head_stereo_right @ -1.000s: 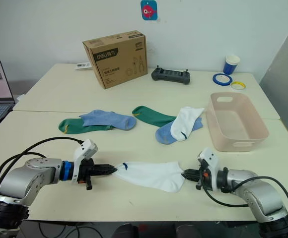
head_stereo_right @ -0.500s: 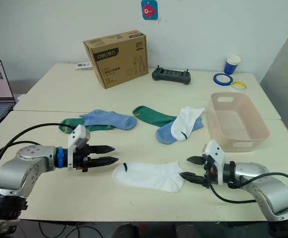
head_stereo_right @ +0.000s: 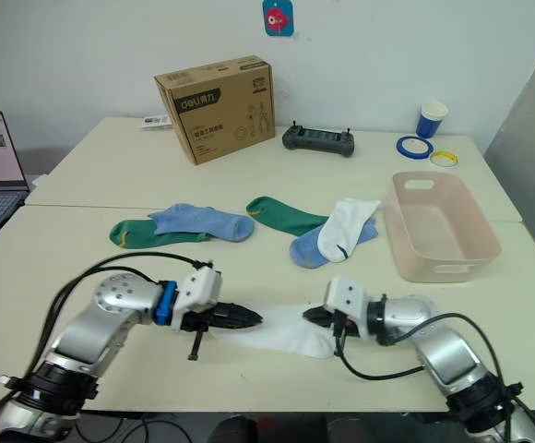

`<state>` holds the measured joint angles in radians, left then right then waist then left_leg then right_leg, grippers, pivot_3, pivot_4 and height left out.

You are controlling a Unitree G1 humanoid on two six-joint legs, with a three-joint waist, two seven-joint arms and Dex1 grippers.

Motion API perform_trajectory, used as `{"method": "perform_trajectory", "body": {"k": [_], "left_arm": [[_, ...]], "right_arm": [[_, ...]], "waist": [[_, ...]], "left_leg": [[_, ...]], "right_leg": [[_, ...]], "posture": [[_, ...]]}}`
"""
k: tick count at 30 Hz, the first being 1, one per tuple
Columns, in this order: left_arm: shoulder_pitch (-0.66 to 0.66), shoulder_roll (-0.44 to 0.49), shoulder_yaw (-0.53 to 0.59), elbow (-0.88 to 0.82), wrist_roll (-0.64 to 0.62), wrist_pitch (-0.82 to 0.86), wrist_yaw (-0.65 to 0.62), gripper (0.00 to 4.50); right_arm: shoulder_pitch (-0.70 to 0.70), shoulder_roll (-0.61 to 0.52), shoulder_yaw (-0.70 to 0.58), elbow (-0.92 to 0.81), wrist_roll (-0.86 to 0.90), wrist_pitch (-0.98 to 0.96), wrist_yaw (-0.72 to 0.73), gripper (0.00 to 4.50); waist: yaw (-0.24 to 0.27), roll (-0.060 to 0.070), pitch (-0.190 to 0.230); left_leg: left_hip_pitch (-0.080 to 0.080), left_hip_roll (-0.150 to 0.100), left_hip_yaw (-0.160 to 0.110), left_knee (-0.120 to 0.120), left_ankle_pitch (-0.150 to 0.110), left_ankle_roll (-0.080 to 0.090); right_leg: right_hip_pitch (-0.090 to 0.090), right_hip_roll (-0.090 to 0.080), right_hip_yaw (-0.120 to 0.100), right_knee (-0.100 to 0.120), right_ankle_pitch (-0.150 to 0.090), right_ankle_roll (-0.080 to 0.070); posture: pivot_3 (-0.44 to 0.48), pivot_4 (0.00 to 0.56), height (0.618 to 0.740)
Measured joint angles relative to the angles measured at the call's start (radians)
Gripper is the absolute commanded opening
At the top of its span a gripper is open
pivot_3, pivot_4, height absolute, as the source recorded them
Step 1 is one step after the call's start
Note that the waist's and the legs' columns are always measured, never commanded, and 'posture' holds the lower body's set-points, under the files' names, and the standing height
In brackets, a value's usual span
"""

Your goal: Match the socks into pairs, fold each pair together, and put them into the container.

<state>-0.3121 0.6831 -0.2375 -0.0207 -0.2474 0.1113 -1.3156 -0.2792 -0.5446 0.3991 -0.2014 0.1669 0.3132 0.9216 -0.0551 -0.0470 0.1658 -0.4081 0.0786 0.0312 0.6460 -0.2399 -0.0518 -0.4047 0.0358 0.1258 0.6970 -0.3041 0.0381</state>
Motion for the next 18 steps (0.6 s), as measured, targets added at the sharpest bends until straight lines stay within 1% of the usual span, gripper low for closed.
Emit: {"method": "perform_trajectory", "body": {"k": [7,11,14,18], "left_arm": [[0.005,0.002,-0.011,0.096,0.070,-0.078,0.022,0.00],[0.006,0.020,-0.007,0.107,0.070,-0.100,0.019,0.00],[0.008,0.040,0.015,0.128,0.064,-0.100,0.018,0.00],[0.011,0.053,0.043,0.154,0.051,-0.091,0.017,0.00]], "right_arm": [[0.042,-0.026,0.000,0.010,-0.030,-0.036,0.004,0.03],[0.079,-0.060,-0.030,-0.005,-0.027,-0.050,0.015,0.03],[0.127,-0.108,-0.071,-0.031,-0.021,-0.064,0.027,0.03],[0.172,-0.147,-0.115,-0.043,-0.009,-0.075,0.042,0.03]], "waist": [[0.001,0.000,0.000],[0.002,0.000,0.000],[0.002,0.001,-0.001],[0.000,0.001,-0.001]], "left_leg": [[0.000,0.000,0.000,0.000,0.000,0.000],[0.001,0.000,0.000,0.000,0.000,0.000],[0.002,0.000,0.000,0.000,0.000,0.000],[0.010,0.000,0.000,0.000,0.000,0.000]], "right_leg": [[0.000,0.000,0.000,0.000,0.000,0.000],[0.001,0.000,0.000,0.000,0.000,0.000],[0.002,0.000,0.000,0.000,0.000,0.000],[0.011,0.000,0.000,0.000,-0.001,0.000]], "posture": [[0.000,0.150,0.740],[0.000,0.150,0.740],[0.000,0.150,0.740],[0.000,0.150,0.740]]}}
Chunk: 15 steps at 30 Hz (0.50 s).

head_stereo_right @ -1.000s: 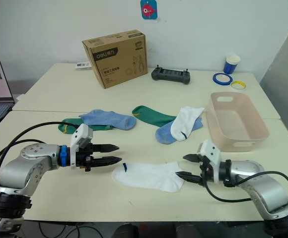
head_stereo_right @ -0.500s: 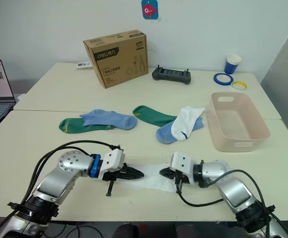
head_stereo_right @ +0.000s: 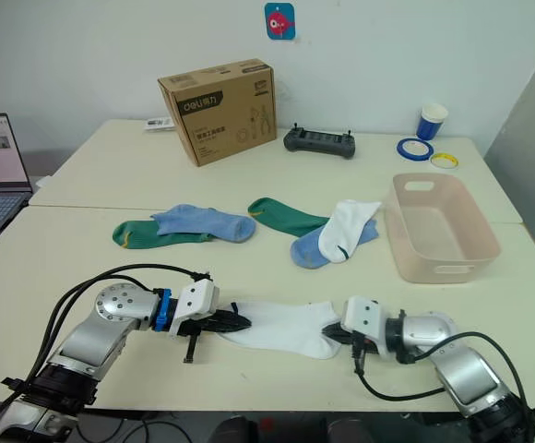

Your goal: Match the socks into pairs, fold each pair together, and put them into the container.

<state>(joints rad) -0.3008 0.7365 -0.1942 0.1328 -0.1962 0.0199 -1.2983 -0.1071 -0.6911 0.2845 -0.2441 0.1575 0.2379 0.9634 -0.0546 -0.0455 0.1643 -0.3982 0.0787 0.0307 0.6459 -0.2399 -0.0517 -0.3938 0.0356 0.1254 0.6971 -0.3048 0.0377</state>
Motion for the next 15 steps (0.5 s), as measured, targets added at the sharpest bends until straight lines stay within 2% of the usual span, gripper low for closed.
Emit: {"method": "perform_trajectory", "body": {"k": [8,15], "left_arm": [[0.028,0.008,0.046,-0.027,-0.082,0.045,-0.047,0.00],[0.064,0.029,0.040,-0.090,-0.080,0.040,-0.087,0.00]], "right_arm": [[-0.001,0.024,-0.050,-0.084,0.111,0.070,0.021,0.03],[-0.036,0.054,0.047,-0.063,0.051,0.071,0.019,0.03]], "waist": [[-0.003,0.001,0.001],[-0.002,0.002,0.002]], "left_leg": [[-0.001,0.001,-0.001,0.000,0.000,0.000],[-0.002,0.001,-0.001,-0.001,0.000,0.000]], "right_leg": [[0.000,0.000,-0.001,0.000,0.000,0.000],[-0.001,0.000,-0.002,0.000,-0.001,-0.002]], "posture": [[0.000,0.150,0.740],[0.000,0.150,0.740]]}}
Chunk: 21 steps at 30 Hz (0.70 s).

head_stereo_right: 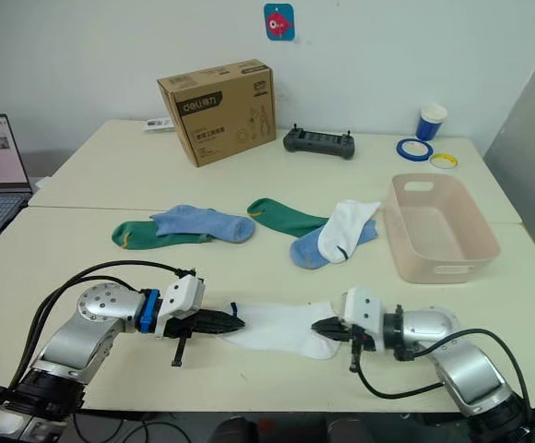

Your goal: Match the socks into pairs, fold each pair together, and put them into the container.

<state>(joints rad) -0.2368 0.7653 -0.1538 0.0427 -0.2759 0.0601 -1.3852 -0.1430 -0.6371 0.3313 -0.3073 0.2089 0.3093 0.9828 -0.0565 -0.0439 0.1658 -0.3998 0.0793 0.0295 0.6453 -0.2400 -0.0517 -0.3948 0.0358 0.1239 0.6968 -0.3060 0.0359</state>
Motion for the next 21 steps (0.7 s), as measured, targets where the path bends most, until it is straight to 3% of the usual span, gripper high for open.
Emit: {"method": "perform_trajectory", "body": {"k": [15,21], "left_arm": [[0.033,0.029,0.004,0.026,0.048,-0.026,0.025,0.00],[0.027,0.016,0.025,-0.009,-0.016,0.052,0.031,0.00]], "right_arm": [[0.094,-0.090,-0.039,0.003,-0.024,-0.084,0.025,0.03],[0.088,-0.051,-0.115,-0.031,0.096,-0.011,0.028,0.03]], "waist": [[0.000,0.000,0.000],[-0.001,0.000,0.000]], "left_leg": [[0.002,0.000,0.000,0.000,0.000,0.000],[0.002,0.000,0.000,0.001,0.000,0.000]], "right_leg": [[0.002,0.000,0.000,0.000,0.000,0.000],[0.002,0.000,0.000,0.000,0.001,0.001]], "posture": [[0.000,0.150,0.740],[0.000,0.150,0.740]]}}
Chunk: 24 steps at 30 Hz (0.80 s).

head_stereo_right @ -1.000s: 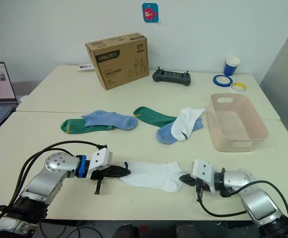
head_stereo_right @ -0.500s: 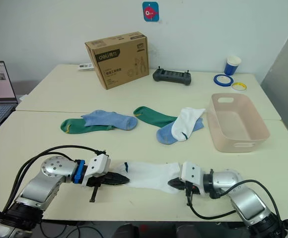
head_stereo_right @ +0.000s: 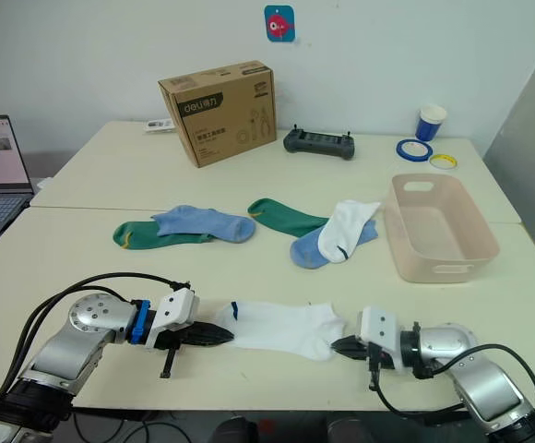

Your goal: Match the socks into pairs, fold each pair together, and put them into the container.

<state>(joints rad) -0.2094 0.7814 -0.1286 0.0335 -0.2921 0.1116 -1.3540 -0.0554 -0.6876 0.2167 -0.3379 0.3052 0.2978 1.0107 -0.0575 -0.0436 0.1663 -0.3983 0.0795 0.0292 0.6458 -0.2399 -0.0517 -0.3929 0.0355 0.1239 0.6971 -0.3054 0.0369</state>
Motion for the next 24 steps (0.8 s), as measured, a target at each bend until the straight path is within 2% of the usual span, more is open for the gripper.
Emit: {"method": "perform_trajectory", "body": {"k": [7,13,17,24], "left_arm": [[-0.093,-0.072,0.006,-0.046,-0.040,0.084,0.058,0.00],[-0.114,-0.122,-0.050,0.016,0.036,0.052,0.100,0.00],[-0.120,-0.122,-0.074,0.083,0.099,0.012,0.120,0.00],[-0.144,-0.109,-0.069,0.138,0.120,-0.030,0.129,0.00]], "right_arm": [[-0.114,0.102,0.023,0.031,-0.064,0.012,-0.106,0.03],[-0.143,0.164,0.088,0.145,-0.173,-0.012,-0.168,0.03],[-0.145,0.157,0.100,0.166,-0.208,-0.036,-0.167,0.03],[-0.094,0.100,0.061,0.161,-0.204,-0.086,-0.157,0.03]], "waist": [[0.001,0.000,0.000],[0.002,0.000,0.000],[0.002,0.000,0.000],[0.002,0.000,0.000]], "left_leg": [[-0.001,-0.001,0.000,0.000,0.000,0.000],[-0.002,-0.001,0.000,-0.001,0.000,0.000],[-0.002,-0.001,0.000,-0.001,0.000,0.000],[0.000,-0.001,0.000,0.000,0.000,0.000]], "right_leg": [[-0.001,0.000,0.000,-0.001,0.000,0.000],[-0.002,0.000,0.000,-0.001,0.000,0.000],[-0.002,0.000,0.000,-0.001,0.000,0.000],[0.001,0.000,0.000,-0.001,0.000,0.000]], "posture": [[0.000,0.150,0.740],[0.000,0.150,0.740],[0.000,0.150,0.740],[0.000,0.150,0.740]]}}
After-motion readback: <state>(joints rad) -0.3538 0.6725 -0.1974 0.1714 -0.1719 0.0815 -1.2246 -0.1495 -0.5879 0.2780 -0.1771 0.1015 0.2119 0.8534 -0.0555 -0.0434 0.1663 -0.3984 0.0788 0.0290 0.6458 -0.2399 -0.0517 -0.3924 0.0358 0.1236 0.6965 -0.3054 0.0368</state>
